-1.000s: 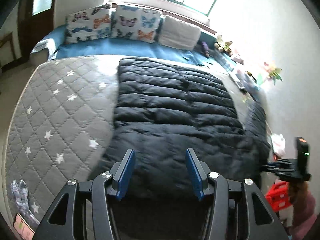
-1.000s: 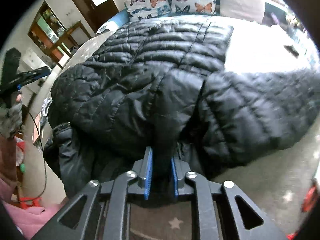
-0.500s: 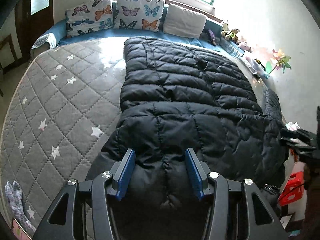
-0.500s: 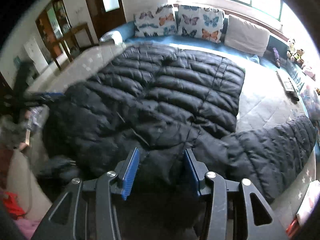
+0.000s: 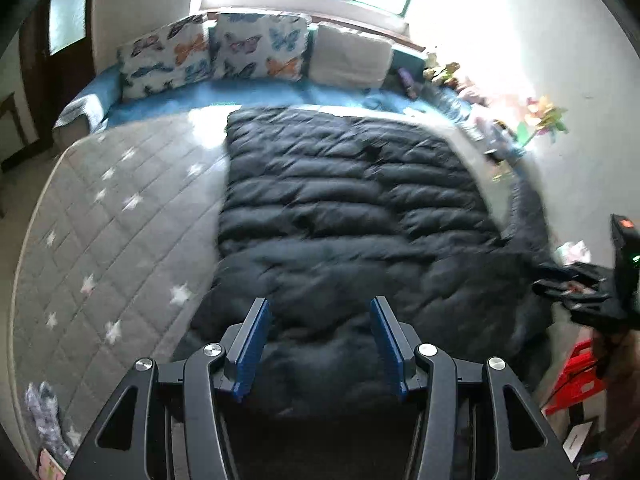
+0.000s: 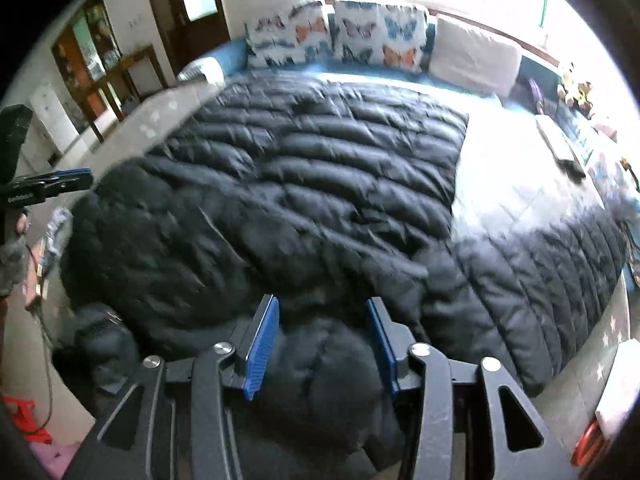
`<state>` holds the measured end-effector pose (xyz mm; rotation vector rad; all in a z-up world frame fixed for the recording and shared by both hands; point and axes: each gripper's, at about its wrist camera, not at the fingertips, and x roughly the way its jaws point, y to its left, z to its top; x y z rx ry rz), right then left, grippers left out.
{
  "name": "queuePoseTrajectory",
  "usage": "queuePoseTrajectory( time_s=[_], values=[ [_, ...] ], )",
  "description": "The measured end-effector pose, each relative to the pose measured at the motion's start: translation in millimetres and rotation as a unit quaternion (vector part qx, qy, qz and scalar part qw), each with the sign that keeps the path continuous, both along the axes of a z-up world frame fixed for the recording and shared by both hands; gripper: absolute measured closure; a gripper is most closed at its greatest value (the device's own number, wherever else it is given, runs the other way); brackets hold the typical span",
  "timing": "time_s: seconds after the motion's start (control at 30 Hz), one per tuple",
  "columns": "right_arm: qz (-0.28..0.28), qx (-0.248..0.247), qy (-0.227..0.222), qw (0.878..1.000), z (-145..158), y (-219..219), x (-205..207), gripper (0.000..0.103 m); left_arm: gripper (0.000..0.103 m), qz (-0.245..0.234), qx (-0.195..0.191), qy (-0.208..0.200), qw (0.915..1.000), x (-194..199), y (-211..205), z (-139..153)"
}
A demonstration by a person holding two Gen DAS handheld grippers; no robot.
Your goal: Fold large clothes
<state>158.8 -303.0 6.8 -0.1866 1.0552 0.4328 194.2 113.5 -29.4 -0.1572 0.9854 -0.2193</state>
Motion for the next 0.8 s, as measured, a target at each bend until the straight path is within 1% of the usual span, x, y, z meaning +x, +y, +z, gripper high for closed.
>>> queuePoseTrajectory(
  time_s=[0.07, 0.1, 0.17, 0.2, 0.23, 0.3, 0.37, 0.4, 0.47, 0.53, 0.6, 0.7, 0.77, 0.8],
  values=[
    [0.013, 0.006, 0.001, 1.000, -4.5, 6.1, 1.3, 0.053, 0.048, -0.019, -0.005, 0.003, 0.9998, 5.2, -19.3, 2.8],
    [0.016, 0.001, 0.008, 1.000, -13.9, 9.2, 3.4, 0.053, 0.048, -0.027, -0.004, 0.005, 0.9996, 7.0, -27.4, 1.8],
    [0.013, -0.021, 0.036, 0.999, -42.8, 11.5, 12.3, 0.053, 0.048, -0.044, -0.001, 0.016, 0.9989, 13.1, -48.6, -5.6],
    [0.012, -0.016, 0.044, 0.999, -50.4, 7.4, 12.6, 0.053, 0.048, -0.051, -0.002, 0.025, 0.9984, 15.5, -56.5, -10.3],
    [0.012, 0.000, 0.044, 0.999, -51.3, 2.6, 12.4, 0.053, 0.048, -0.056, -0.003, 0.031, 0.9980, 16.6, -61.9, -14.0],
    [0.010, 0.023, 0.043, 0.999, -38.1, -7.4, 9.8, 0.053, 0.048, -0.067, -0.002, 0.038, 0.9970, 17.2, -75.0, -20.1],
    [-0.002, 0.052, 0.028, 0.998, -16.1, -27.7, 8.9, 0.053, 0.048, -0.080, 0.001, 0.042, 0.9959, 17.9, -91.3, -24.4],
    [-0.012, 0.058, 0.021, 0.998, -8.3, -37.7, 9.5, 0.053, 0.048, -0.086, 0.002, 0.042, 0.9954, 18.5, -99.2, -25.3],
    [-0.051, 0.065, 0.000, 0.997, 8.7, -72.7, 15.2, 0.053, 0.048, -0.093, 0.002, 0.044, 0.9947, 21.2, -112.2, -28.3],
    [-0.095, 0.071, -0.007, 0.993, 14.2, -108.1, 25.9, 0.052, 0.048, -0.100, -0.002, 0.049, 0.9937, 23.3, -123.4, -29.7],
    [-0.155, 0.078, -0.009, 0.985, 13.6, -156.5, 38.4, 0.052, 0.048, -0.112, 0.004, 0.050, 0.9925, 24.3, -138.8, -30.6],
    [-0.228, 0.083, -0.011, 0.970, 5.8, -220.6, 53.2, 0.052, 0.048, -0.124, 0.011, 0.055, 0.9907, 27.0, -157.6, -33.2],
    [-0.278, 0.107, -0.002, 0.955, -5.2, -262.9, 60.6, 0.052, 0.048, -0.129, 0.015, 0.059, 0.9898, 30.4, -167.2, -35.8],
    [-0.295, 0.117, 0.002, 0.948, -8.4, -276.1, 62.2, 0.052, 0.048, -0.129, 0.018, 0.062, 0.9895, 32.6, -172.4, -37.2]
  ],
)
